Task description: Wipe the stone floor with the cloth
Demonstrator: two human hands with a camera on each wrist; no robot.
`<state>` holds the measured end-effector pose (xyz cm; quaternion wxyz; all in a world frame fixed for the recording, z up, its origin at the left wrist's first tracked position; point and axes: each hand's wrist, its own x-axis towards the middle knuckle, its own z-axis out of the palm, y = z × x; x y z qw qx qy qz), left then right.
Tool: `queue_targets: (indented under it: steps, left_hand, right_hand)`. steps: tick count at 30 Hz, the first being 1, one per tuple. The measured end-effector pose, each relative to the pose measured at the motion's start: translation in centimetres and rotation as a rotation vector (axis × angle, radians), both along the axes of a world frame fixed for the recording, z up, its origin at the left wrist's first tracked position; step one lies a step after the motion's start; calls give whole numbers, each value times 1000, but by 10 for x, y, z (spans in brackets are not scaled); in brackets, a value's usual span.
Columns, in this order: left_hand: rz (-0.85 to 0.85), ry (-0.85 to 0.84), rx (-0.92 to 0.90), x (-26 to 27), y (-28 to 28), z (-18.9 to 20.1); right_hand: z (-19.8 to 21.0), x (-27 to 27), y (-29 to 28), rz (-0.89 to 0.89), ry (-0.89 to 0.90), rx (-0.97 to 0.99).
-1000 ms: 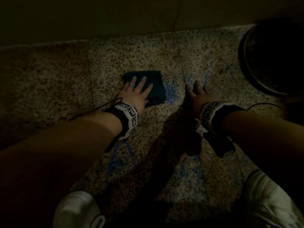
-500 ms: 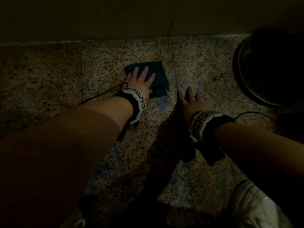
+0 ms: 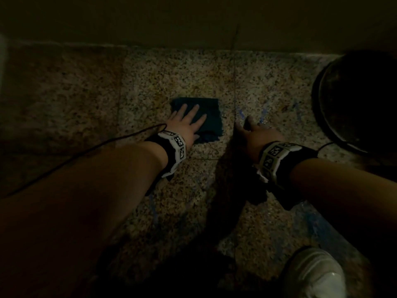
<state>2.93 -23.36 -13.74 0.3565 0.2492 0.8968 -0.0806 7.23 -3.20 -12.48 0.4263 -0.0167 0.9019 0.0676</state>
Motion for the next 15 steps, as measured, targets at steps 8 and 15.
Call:
queue_targets:
  steps: [8, 15]
  left_hand:
    - [117, 25, -4, 2, 13, -6]
    - [190, 64, -40, -18, 58, -9]
  right_hand:
    - [6, -13, 12, 130, 29, -44]
    - [0, 0, 38, 224, 99, -162]
